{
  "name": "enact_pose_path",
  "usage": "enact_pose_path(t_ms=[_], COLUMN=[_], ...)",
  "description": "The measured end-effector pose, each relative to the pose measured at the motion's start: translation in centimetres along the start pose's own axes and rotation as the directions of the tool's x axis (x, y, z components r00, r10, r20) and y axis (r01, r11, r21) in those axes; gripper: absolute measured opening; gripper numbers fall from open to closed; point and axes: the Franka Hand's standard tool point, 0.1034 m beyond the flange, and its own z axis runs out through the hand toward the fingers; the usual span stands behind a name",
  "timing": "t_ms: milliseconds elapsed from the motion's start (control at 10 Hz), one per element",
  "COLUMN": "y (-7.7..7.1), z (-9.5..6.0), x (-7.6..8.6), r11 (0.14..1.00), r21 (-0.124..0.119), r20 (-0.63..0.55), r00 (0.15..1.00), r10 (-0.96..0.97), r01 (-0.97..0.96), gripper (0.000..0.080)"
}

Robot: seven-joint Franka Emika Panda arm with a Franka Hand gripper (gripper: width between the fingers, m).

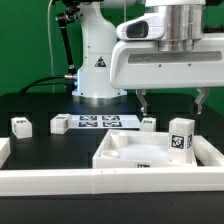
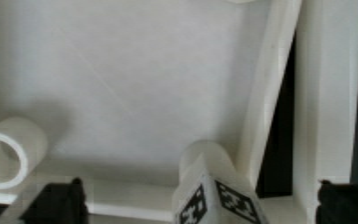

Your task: Assemble square table

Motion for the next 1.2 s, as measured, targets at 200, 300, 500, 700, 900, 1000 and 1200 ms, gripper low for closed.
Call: enact_pose_path(t_ms=[200,300,500,700,900,1000,1200], y=[0.6,1.1,1.8,1.8,2.0,2.0,2.8], z=[0.2,0.3,0.6,0.8,1.2,1.3,2.3], x=[-1.2,-3.0,-5.3,-6.0,-7.4,-7.6,-9.6], r11=[1.000,1.000,1.000,1.000,1.000,1.000,0.997], r21=[0.000,0.000,-0.002,-0.003,-0.004,-0.005,-0.005], r20=[-0.012,-0.012,-0.009,-0.003,0.011,0.014,0.037], r00=[1.000,1.000,1.000,1.000,1.000,1.000,0.996], r10=[-0.006,-0.013,-0.011,-0.013,-0.014,-0.013,0.078], r01=[0.006,0.013,0.011,0.013,0.014,0.013,-0.078], gripper=[0.0649,0.0649,0.0649,0.0649,0.0649,0.0649,0.0649])
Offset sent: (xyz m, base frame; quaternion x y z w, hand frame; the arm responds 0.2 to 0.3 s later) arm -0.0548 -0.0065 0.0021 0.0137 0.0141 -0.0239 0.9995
